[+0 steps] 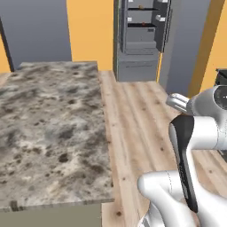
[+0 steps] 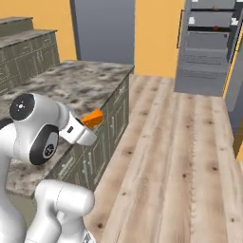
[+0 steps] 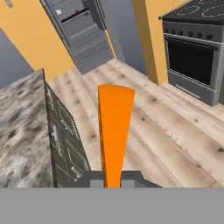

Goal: Take the cheese, chicken drumstick, and tomato from the fridge and place them on the plate on the dining counter to create an appetizer plate.

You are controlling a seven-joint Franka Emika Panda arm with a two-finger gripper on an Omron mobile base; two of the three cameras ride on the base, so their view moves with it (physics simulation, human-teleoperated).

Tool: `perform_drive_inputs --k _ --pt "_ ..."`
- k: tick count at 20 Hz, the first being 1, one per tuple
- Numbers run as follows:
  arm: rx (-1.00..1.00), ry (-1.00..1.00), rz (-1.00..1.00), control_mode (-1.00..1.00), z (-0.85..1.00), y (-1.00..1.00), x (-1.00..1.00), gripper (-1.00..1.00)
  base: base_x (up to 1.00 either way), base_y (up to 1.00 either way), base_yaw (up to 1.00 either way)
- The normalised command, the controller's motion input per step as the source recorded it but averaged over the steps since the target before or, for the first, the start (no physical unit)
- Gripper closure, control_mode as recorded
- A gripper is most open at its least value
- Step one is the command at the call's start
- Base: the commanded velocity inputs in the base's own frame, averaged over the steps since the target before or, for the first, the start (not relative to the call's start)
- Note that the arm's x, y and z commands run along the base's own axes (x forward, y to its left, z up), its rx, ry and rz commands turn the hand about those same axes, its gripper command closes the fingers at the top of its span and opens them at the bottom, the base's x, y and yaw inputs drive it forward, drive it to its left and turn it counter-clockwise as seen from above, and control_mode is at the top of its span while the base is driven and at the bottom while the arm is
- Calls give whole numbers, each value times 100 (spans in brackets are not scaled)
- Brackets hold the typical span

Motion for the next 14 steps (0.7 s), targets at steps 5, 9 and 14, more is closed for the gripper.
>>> perform_drive_inputs --k 5,9,14 --pt "0 0 0 100 0 0 0 100 -100 50 -54" --pt "0 0 0 100 0 0 0 100 -100 45 -59" --pt "0 0 0 100 0 0 0 100 -100 68 -47"
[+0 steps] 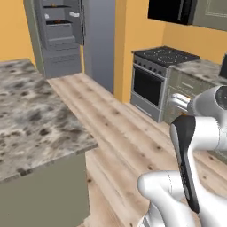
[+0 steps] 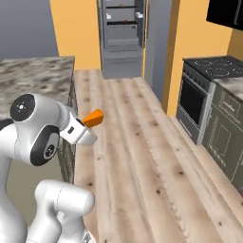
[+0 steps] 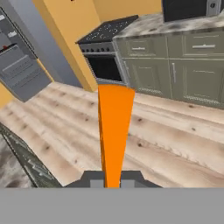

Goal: Take the cheese, chicken drumstick, and tomato from the fridge and place them on the plate on the dining counter to create an appetizer plate.

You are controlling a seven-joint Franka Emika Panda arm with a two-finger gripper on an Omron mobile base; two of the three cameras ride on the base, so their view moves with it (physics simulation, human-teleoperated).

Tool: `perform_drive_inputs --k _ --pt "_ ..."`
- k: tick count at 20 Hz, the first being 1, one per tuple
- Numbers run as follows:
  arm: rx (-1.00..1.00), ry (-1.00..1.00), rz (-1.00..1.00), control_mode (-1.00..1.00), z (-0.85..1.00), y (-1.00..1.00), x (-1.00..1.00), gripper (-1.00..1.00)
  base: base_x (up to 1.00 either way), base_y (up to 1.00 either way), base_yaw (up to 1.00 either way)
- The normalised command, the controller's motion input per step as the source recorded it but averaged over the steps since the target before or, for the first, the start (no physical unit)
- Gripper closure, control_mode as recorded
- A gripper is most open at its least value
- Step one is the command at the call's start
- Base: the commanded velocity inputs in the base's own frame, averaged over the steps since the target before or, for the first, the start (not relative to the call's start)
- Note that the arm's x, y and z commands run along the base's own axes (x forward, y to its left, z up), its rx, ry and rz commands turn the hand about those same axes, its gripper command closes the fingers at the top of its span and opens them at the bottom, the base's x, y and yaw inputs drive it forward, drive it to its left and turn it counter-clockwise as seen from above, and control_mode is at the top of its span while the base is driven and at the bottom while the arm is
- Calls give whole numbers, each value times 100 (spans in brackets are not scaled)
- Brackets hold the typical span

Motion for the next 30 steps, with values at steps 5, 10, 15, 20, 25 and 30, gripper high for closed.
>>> perform_drive_inputs --k 5,10,15,20,25,30 --pt "0 0 0 100 0 0 0 100 -100 100 -14" --pt "0 0 0 100 0 0 0 100 -100 100 0" --pt "0 0 0 100 0 0 0 100 -100 100 0" --pt "0 0 0 100 0 0 0 100 -99 100 0" --pt "0 0 0 100 0 0 0 100 -84 100 0" --pt "0 0 0 100 0 0 0 100 -84 100 11"
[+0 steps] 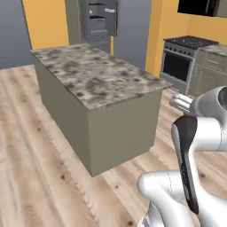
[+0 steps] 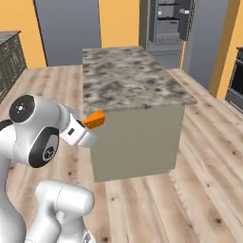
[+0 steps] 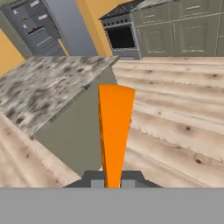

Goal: Take the cheese, chicken drumstick, and tomato from the fridge and place them on the plate on the dining counter to create an appetizer plate.

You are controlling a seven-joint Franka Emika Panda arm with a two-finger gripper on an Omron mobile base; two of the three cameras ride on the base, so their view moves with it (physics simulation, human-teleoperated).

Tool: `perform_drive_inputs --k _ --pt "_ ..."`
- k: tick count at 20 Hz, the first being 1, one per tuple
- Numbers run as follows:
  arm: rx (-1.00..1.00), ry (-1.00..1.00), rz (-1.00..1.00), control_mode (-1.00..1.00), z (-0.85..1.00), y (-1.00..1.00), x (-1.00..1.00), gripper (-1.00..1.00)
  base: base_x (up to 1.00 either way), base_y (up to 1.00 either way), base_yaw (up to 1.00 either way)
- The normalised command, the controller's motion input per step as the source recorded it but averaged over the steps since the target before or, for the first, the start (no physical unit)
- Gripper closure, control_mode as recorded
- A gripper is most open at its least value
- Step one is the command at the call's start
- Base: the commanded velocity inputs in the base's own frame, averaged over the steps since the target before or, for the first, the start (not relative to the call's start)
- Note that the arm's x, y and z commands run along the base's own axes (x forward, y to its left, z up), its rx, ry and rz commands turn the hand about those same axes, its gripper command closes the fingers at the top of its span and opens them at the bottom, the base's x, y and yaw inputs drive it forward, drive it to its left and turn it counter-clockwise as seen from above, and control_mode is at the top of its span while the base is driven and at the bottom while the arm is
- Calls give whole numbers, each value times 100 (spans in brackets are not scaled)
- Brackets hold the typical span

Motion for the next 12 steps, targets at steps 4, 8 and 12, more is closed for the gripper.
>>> perform_drive_inputs --k 4,8,12 --pt "0 0 0 100 0 0 0 100 -88 100 47" --pt "0 0 0 100 0 0 0 100 -66 100 64" --pt "0 0 0 100 0 0 0 100 -48 99 74"
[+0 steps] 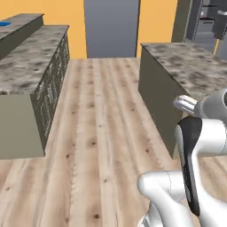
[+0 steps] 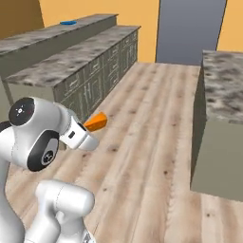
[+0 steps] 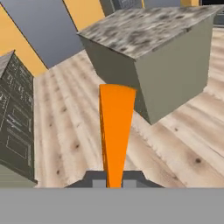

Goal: Take the cheese, chicken drumstick, and tomato from the fridge and place them on the plate on the dining counter to create an appetizer plate.

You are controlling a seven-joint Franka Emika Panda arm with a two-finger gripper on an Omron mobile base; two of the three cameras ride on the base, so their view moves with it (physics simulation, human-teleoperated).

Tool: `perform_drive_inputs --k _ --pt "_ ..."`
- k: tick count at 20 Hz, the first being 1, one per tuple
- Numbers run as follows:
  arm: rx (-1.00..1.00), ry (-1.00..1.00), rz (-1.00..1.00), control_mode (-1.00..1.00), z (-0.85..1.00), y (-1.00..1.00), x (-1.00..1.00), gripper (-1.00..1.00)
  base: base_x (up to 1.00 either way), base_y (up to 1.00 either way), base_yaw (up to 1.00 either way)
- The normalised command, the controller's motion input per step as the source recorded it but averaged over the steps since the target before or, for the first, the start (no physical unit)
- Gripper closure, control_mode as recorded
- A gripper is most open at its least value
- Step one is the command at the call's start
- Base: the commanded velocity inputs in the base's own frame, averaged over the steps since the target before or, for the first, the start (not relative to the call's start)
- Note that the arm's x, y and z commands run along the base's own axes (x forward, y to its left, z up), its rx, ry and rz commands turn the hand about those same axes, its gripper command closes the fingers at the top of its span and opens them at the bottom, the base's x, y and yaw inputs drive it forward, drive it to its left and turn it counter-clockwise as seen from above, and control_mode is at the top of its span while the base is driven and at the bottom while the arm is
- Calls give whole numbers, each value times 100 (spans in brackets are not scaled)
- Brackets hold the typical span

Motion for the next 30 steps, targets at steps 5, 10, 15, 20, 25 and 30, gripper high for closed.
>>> perform_drive_inputs --k 5,10,15,20,25,30 --pt "0 0 0 100 0 0 0 100 -34 99 73" --pt "0 0 0 100 0 0 0 100 -4 100 58" --pt "0 0 0 100 0 0 0 100 10 100 35" --pt "0 0 0 100 0 0 0 100 72 100 16" --pt "0 0 0 100 0 0 0 100 100 100 2" --pt "0 0 0 100 0 0 0 100 100 100 0"
